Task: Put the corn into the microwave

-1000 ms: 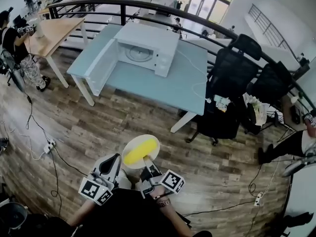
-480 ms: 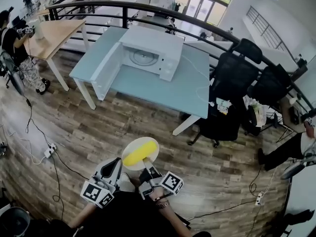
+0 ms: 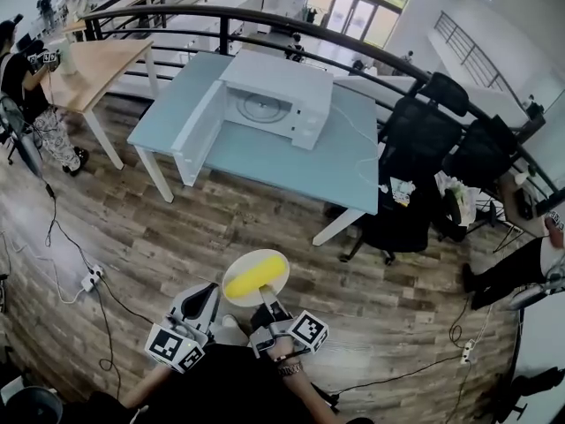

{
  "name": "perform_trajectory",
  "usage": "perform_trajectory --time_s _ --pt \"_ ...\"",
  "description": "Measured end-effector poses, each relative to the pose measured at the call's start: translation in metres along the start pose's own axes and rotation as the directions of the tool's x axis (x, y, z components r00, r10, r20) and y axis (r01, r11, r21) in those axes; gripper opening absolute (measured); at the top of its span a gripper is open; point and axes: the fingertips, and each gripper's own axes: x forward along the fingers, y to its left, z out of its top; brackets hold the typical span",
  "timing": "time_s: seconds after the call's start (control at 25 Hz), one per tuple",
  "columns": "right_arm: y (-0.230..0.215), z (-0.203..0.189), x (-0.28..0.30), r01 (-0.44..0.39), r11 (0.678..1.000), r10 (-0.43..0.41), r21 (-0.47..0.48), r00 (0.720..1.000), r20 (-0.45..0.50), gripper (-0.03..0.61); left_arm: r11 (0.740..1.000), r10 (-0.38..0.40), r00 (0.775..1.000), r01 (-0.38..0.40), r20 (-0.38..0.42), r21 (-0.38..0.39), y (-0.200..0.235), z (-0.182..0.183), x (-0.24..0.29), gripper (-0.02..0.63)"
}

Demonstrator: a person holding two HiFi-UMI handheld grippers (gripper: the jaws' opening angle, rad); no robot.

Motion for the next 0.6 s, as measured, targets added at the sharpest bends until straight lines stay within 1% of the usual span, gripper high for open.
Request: perform_trajectory --time_s 0.16,0.28,0.36,0.44,0.6 --pt "0.003 -0.008 0.005 -0.036 0.999 0.036 0.006 0.999 0.004 0.032 1.000 0.001 1.000 -0.001 -0.001 0.016 0.011 -0.001 -0.008 0.003" --pt "0.001 -0.013 0.002 0.016 1.000 -0.016 0.005 1.000 0.007 0.032 1.000 -0.008 1.000 0.008 -0.004 0.006 0.012 -0.003 -0.009 0.003" --pt "0.001 -0.014 0.004 0.027 1.000 -0.028 0.005 1.000 0.007 0.032 1.000 -0.017 1.000 0.017 -0.002 -0.002 0.011 0.000 -0.007 0.003" --pt "0.002 -0.012 0.010 -0.003 1.000 0.003 0.001 1.000 0.008 0.032 1.000 -0.018 1.000 0.018 0.001 -0.005 0.012 0.002 -0.007 0.003" --pt "0.006 -0.006 0.025 -0.038 0.999 0.038 0.002 0.999 0.012 0.032 1.000 0.003 1.000 -0.003 0.010 0.001 0.022 0.004 -0.008 0.003"
